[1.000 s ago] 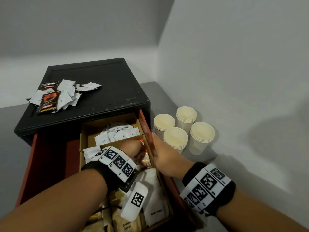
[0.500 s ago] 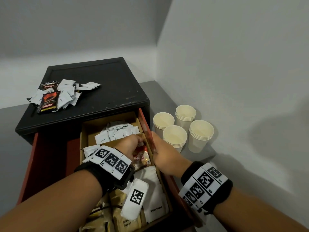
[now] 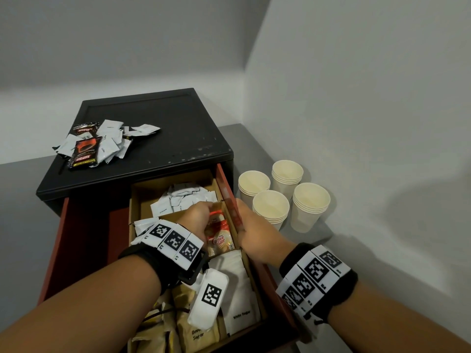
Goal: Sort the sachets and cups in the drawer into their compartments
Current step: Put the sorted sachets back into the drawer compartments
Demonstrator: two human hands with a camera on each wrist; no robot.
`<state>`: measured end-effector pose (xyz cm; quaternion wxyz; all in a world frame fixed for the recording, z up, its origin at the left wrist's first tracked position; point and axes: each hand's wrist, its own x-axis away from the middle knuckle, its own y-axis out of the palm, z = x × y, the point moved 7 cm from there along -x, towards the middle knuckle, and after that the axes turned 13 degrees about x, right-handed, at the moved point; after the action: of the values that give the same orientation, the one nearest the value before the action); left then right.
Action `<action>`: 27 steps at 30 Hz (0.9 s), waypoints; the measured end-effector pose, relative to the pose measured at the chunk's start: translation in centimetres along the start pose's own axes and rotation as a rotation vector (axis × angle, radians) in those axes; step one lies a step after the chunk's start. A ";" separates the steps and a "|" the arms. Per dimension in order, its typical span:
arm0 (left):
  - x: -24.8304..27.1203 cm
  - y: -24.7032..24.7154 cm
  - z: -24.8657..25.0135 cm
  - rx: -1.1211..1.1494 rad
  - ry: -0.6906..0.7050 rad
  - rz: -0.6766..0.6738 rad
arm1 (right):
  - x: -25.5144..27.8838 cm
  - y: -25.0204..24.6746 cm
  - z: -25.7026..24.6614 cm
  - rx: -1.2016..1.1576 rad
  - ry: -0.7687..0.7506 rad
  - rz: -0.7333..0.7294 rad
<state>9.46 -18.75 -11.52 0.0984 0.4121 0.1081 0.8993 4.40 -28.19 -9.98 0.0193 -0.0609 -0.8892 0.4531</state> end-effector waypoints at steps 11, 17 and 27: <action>0.8 -4.6 6.0 -0.059 0.160 0.087 | 1.6 -5.2 -3.6 0.178 0.030 -0.228; 0.1 -6.0 8.9 -0.175 0.246 0.165 | -0.2 -10.3 -7.8 0.322 0.111 -0.208; -2.5 -2.7 10.5 -0.709 0.368 0.140 | -5.7 -5.3 -5.1 0.068 0.493 0.048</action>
<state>19.26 -15.64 -7.39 0.1520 0.1910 -0.2210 0.9442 10.06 -27.94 -2.55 0.2268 -0.1898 -0.8402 0.4545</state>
